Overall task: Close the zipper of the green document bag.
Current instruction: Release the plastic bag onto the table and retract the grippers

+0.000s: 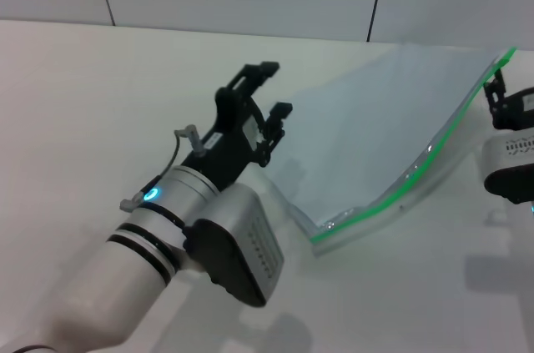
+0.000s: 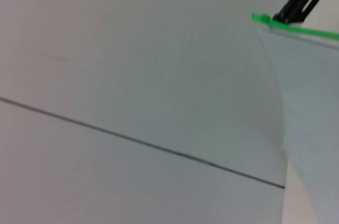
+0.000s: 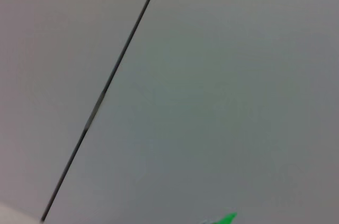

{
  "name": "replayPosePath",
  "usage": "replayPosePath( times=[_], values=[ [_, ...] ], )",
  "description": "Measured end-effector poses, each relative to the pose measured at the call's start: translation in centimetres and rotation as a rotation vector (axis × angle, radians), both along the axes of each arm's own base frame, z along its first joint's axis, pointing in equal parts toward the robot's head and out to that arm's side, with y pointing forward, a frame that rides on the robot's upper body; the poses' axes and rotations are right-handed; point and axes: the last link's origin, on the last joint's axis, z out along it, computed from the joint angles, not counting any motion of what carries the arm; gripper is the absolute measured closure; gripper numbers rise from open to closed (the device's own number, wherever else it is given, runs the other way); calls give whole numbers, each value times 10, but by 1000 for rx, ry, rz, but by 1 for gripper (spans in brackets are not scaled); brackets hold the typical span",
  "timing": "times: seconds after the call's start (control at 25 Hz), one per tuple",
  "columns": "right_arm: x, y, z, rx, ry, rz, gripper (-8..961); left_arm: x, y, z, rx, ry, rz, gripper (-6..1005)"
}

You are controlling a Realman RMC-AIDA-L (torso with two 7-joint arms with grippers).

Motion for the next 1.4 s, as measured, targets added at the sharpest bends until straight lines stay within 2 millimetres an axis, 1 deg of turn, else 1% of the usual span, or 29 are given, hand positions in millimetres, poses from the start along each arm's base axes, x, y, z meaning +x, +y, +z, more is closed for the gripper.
replayPosePath(
  times=[0.16, 0.2, 0.24, 0.4, 0.52, 0.64, 0.88, 1.04, 1.12, 1.16, 1.4],
  values=[
    [-11, -6, -1, 26, 28, 33, 266, 1, 3, 8, 37, -99, 17, 362],
    [-16, -9, -6, 4, 21, 63, 266, 1, 3, 10, 42, -123, 20, 362],
    [-16, -9, -6, 4, 21, 63, 266, 2, 4, 11, 47, -141, 21, 362],
    [-26, -13, -18, -53, -3, 114, 267, 2, 5, 15, 70, -189, 20, 362],
    [-28, -14, -20, -60, 13, 120, 267, 1, 7, 22, 107, -244, 20, 362],
    [-33, -15, -20, -48, 51, 121, 267, -2, 9, 29, 136, -338, 30, 362],
    [-34, -14, -17, -25, 123, 112, 267, -6, 10, 29, 141, -378, 45, 362],
    [-35, -15, -19, -35, 176, 112, 267, -8, 11, 30, 137, -402, 52, 364],
    [-37, -15, -21, -46, 198, 116, 267, -9, 12, 30, 141, -424, 55, 365],
    [-39, -14, -25, -71, 234, 121, 267, -10, 13, 32, 148, -448, 58, 366],
    [-44, -11, -34, -137, 299, 124, 267, -15, 15, 39, 166, -581, 83, 368]
  ],
)
